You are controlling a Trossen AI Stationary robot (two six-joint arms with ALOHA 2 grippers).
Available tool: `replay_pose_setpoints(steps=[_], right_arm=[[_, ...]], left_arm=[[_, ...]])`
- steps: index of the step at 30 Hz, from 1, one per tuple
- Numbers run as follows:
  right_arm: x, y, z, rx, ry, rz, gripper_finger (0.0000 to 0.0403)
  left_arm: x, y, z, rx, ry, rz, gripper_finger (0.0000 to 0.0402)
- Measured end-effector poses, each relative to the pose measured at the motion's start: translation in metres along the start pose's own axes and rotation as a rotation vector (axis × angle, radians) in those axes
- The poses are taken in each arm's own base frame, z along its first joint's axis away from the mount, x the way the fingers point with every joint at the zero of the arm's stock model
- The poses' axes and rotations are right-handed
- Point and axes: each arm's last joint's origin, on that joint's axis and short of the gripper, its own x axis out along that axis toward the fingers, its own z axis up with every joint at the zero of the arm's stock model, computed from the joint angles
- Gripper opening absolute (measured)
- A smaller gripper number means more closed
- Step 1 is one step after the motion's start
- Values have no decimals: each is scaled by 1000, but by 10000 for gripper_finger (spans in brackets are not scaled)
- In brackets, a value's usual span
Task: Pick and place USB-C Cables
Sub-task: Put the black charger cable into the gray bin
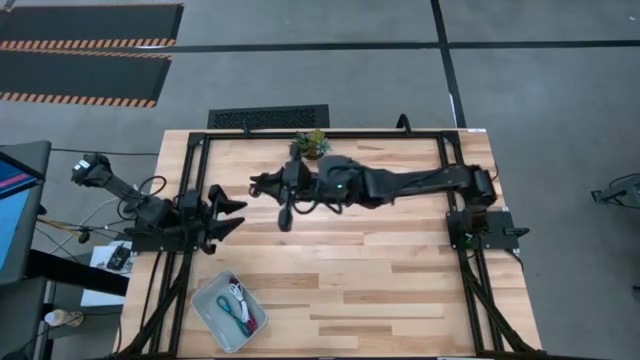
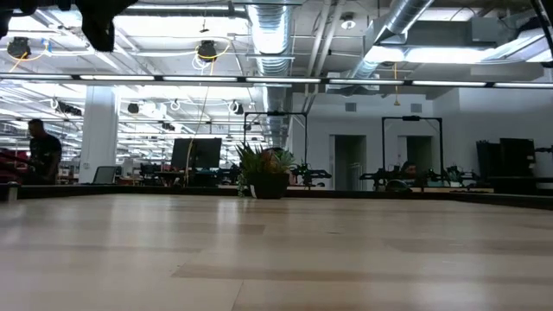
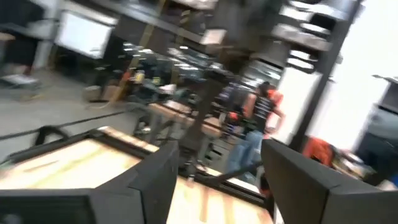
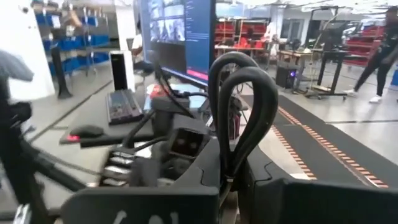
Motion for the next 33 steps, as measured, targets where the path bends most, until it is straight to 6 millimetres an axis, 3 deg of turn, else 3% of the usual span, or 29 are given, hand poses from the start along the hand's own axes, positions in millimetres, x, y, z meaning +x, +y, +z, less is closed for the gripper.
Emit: replay_pose_setpoints(steps=[4, 6, 10, 14, 20, 33], right_arm=[[-20, 7, 21, -22, 12, 26, 21], [-25, 19, 18, -30, 59, 56, 21], [-12, 57, -21, -26, 168, 134, 19], [8, 97, -63, 50, 158, 250, 18], [41, 122, -128, 205, 106, 400, 18], [87, 153, -166, 315, 158, 516, 18]], left_arm=[[-4, 6, 4, -32, -34, 129, 231], [-7, 9, 7, -41, -53, 169, 229], [-13, 12, 14, -58, -73, 146, 217], [-18, 13, 18, -84, -75, 85, 204], [-22, 15, 16, -126, -43, 60, 190], [-22, 17, 11, -180, 4, 66, 186]])
